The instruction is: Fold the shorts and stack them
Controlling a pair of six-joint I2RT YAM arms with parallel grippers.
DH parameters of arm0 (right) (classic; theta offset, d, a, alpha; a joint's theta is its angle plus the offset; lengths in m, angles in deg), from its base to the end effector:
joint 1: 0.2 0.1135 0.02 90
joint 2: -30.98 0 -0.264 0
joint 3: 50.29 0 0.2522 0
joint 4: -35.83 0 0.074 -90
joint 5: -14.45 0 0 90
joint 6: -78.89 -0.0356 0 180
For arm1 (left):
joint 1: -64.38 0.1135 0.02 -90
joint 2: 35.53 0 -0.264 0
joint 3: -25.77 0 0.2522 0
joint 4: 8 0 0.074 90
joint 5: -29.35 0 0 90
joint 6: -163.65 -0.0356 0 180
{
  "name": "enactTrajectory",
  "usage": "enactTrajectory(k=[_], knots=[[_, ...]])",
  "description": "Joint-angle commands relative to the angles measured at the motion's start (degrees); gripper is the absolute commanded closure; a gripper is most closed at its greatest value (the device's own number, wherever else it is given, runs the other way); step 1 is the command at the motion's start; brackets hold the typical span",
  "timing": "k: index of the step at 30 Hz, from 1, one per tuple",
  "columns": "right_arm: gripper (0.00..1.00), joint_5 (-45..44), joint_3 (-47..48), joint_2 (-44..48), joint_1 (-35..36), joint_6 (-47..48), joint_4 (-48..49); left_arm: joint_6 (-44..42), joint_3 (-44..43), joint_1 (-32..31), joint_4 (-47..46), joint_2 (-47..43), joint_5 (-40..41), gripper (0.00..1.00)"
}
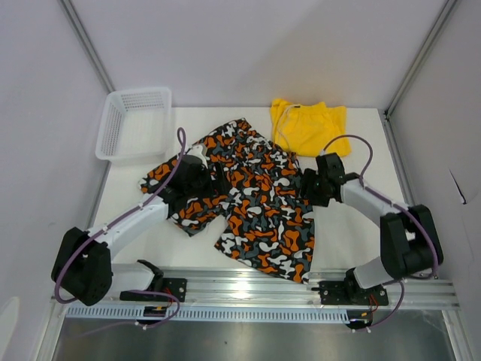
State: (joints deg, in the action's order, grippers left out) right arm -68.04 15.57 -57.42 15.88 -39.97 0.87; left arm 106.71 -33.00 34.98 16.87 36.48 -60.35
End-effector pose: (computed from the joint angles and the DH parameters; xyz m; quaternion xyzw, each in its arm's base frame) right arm 0.2911 0.0888 0.1885 0.0884 0.9541 0.1648 0.2340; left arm 0.2355 -0.1325 0.2392 -0.0299 0.8987 -0.2248 0.3753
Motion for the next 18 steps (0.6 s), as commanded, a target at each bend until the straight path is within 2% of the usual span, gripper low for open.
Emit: enactTrajectory(k=[1, 7, 11, 15, 18], knots=[[0.4, -7.41, -4.18, 10.77, 2.99, 0.65, -1.3, -1.07, -1.49, -0.03, 2.07, -0.02, -1.77, 0.01], [0.41, -12.17, -10.69, 25.79, 9.85, -2.86, -8.51, -0.19, -0.51, -4.51, 5.48, -5.91, -3.29, 0.02], [0.43, -12.78, -11.84, 30.38, 14.41, -4.62, -13.42, 2.0, -1.04, -9.52, 9.89, -6.26, -3.19, 0.02], [0.42, -14.71, -12.46, 30.66, 21.7, -6.03, -13.7, 5.61, 4.21, -14.44, 8.93, -8.98, -3.81, 0.03], [0.41, -16.12, -12.2, 28.29, 21.98, -6.21, -12.74, 8.51, 9.39, -16.55, 8.4, -12.5, -2.76, 0.04]])
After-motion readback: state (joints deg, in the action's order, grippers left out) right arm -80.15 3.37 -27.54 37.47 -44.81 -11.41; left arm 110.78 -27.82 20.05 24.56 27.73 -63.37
